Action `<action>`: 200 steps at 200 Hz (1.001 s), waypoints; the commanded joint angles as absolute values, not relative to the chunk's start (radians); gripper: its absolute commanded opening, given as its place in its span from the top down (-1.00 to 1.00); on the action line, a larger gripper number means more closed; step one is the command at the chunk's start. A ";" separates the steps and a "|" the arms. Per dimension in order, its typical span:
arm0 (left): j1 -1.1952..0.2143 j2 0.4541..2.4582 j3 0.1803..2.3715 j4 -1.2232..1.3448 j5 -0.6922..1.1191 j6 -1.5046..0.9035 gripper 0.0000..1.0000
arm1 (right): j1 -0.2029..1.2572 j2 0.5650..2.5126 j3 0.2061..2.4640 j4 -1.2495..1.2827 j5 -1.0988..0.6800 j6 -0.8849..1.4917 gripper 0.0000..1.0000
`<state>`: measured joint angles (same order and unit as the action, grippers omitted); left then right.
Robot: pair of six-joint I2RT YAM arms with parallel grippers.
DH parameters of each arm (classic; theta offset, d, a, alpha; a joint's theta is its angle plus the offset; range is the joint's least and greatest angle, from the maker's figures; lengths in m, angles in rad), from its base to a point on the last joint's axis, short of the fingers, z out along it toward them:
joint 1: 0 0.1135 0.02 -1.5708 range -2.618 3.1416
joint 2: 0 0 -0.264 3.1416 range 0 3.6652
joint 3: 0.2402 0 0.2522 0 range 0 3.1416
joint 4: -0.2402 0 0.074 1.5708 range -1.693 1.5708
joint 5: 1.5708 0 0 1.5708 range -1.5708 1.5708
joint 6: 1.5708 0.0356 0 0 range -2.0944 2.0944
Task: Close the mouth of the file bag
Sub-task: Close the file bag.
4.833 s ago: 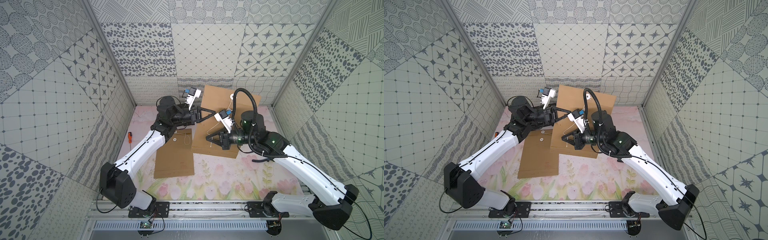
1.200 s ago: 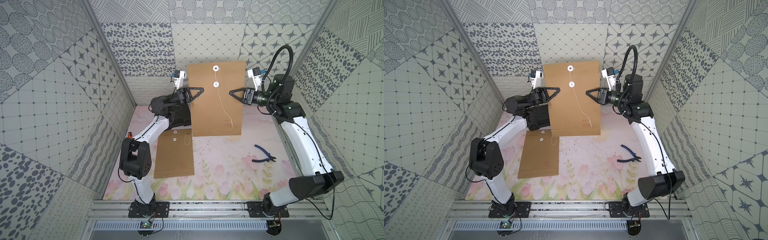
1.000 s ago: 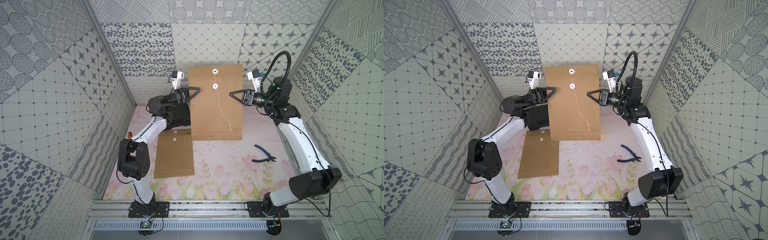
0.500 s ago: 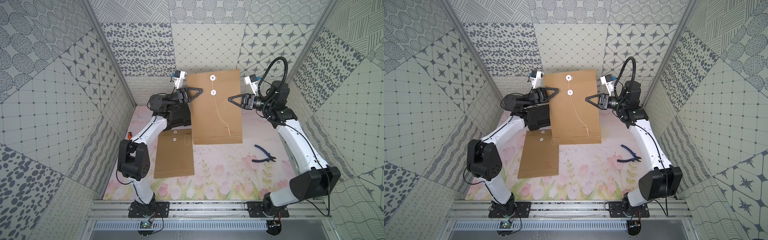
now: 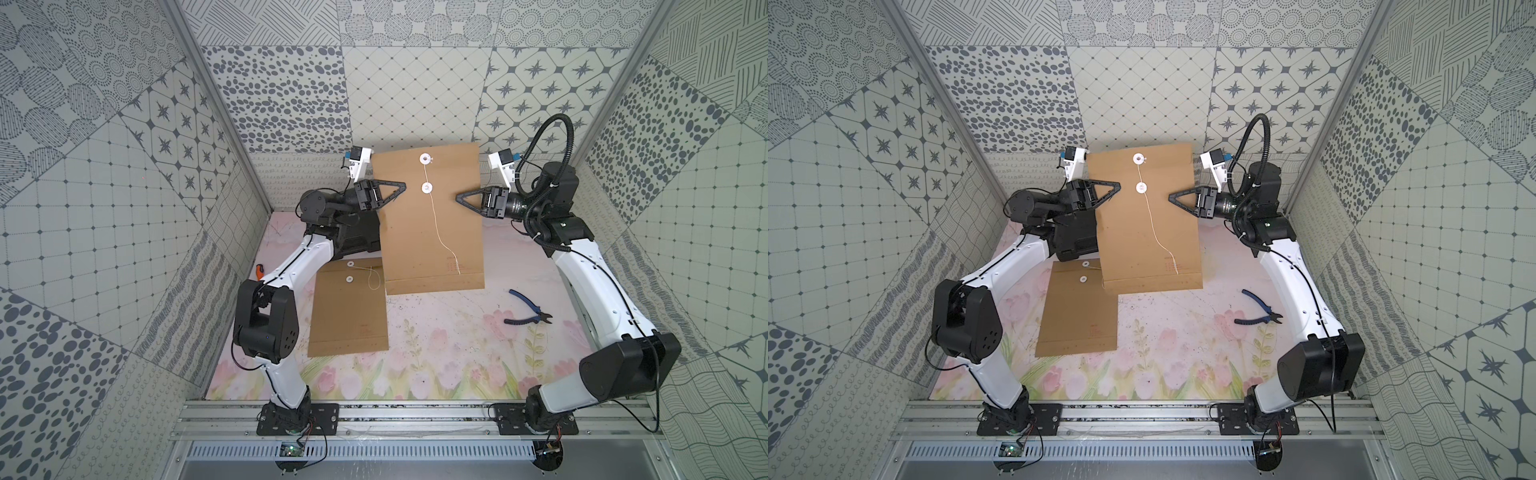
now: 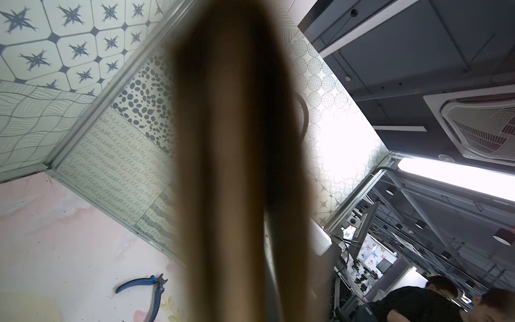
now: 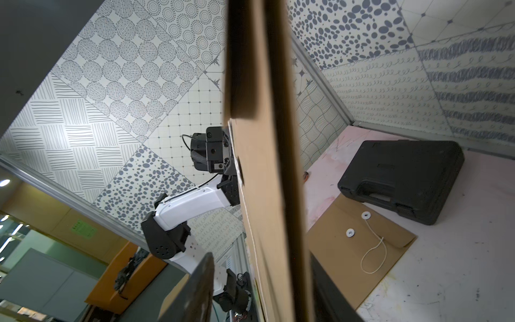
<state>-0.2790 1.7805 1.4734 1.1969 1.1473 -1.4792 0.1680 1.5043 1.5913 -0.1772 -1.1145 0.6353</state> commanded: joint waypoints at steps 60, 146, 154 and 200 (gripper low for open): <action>-0.186 1.739 1.431 1.217 0.823 -1.401 1.00 | 0.474 1.325 1.575 -0.628 -0.279 0.219 -0.21; -0.190 1.697 1.454 1.154 0.818 -1.411 1.00 | 0.586 1.408 1.596 -0.627 -0.006 0.043 -0.11; -0.189 1.693 1.455 1.151 0.823 -1.411 1.00 | 0.581 1.416 1.606 -0.620 0.001 0.034 -0.11; -0.199 1.684 1.462 1.140 0.849 -1.417 1.00 | 0.534 1.447 1.637 -0.579 0.000 0.020 -0.06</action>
